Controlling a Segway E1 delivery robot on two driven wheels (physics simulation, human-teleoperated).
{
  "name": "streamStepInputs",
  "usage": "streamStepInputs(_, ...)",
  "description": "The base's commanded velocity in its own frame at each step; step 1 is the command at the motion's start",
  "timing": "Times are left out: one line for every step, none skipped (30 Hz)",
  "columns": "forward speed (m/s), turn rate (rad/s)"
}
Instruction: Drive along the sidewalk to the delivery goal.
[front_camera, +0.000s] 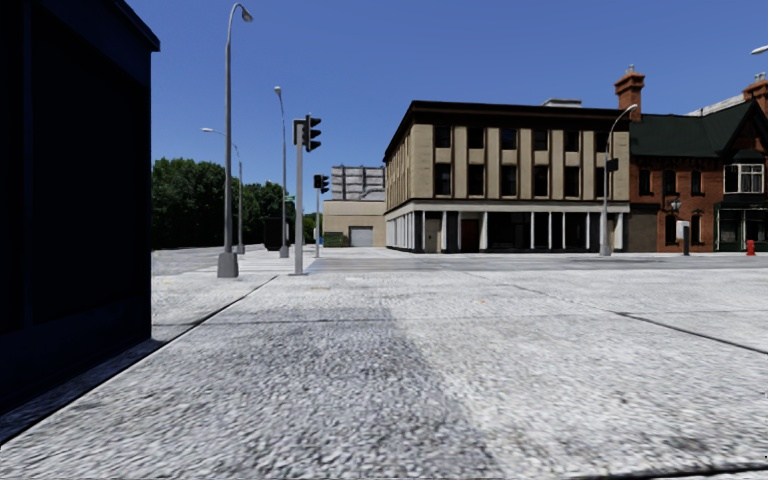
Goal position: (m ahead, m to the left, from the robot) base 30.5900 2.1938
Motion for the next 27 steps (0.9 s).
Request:
streamStepInputs(2.00,0.00)
streamStepInputs(2.00,0.00)
streamStepInputs(2.00,0.00)
streamStepInputs(2.00,0.00)
streamStepInputs(2.00,0.00)
streamStepInputs(2.00,0.00)
streamStepInputs(2.00,0.00)
streamStepInputs(2.00,0.00)
streamStepInputs(2.00,0.00)
streamStepInputs(2.00,0.00)
streamStepInputs(2.00,0.00)
streamStepInputs(2.00,0.00)
streamStepInputs(2.00,0.00)
streamStepInputs(2.00,0.00)
streamStepInputs(2.00,0.00)
streamStepInputs(2.00,0.00)
streamStepInputs(2.00,0.00)
streamStepInputs(2.00,0.00)
streamStepInputs(2.00,0.00)
streamStepInputs(2.00,0.00)
streamStepInputs(2.00,0.00)
streamStepInputs(2.00,0.00)
streamStepInputs(2.00,0.00)
streamStepInputs(2.00,0.00)
streamStepInputs(2.00,0.00)
streamStepInputs(2.00,0.00)
streamStepInputs(2.00,0.00)
